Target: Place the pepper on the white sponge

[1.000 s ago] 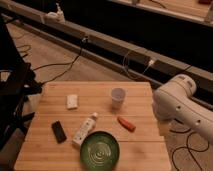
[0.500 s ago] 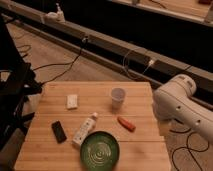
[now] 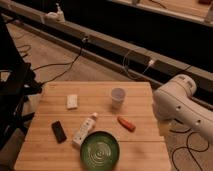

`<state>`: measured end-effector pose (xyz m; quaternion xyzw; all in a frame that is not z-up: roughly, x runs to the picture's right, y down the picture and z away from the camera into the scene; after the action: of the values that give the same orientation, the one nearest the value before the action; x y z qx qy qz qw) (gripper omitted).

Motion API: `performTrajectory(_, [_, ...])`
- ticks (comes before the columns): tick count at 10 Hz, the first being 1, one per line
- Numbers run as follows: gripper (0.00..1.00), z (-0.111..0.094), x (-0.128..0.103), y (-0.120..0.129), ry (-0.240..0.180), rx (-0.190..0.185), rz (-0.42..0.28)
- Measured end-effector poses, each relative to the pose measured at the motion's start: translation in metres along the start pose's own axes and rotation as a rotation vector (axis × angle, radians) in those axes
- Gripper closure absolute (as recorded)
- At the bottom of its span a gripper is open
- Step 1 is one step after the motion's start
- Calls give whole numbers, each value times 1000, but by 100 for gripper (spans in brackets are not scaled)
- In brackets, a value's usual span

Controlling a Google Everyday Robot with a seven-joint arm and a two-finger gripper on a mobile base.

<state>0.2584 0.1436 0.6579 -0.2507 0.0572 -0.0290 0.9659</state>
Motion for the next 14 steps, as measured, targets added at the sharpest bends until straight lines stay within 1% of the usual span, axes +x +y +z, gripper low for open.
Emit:
performTrajectory(4, [20, 1, 1, -3, -1, 2, 9])
performTrajectory(5, [20, 9, -1, -7, -12, -8, 22])
performTrajectory(6, [20, 21, -8, -11, -36, -26, 37])
performTrajectory(8, [20, 52, -30, -16, -96, -74, 76])
performTrajectory(9, [20, 65, -39, -20, -128, -81, 99])
performTrajectory(10, [20, 77, -50, -22, -170, -92, 130])
performTrajectory(11, [20, 83, -61, -24, -211, -91, 147])
performTrajectory(12, [20, 83, -65, -26, -225, -88, 149])
performTrajectory(14, [20, 83, -65, -25, -225, -89, 150])
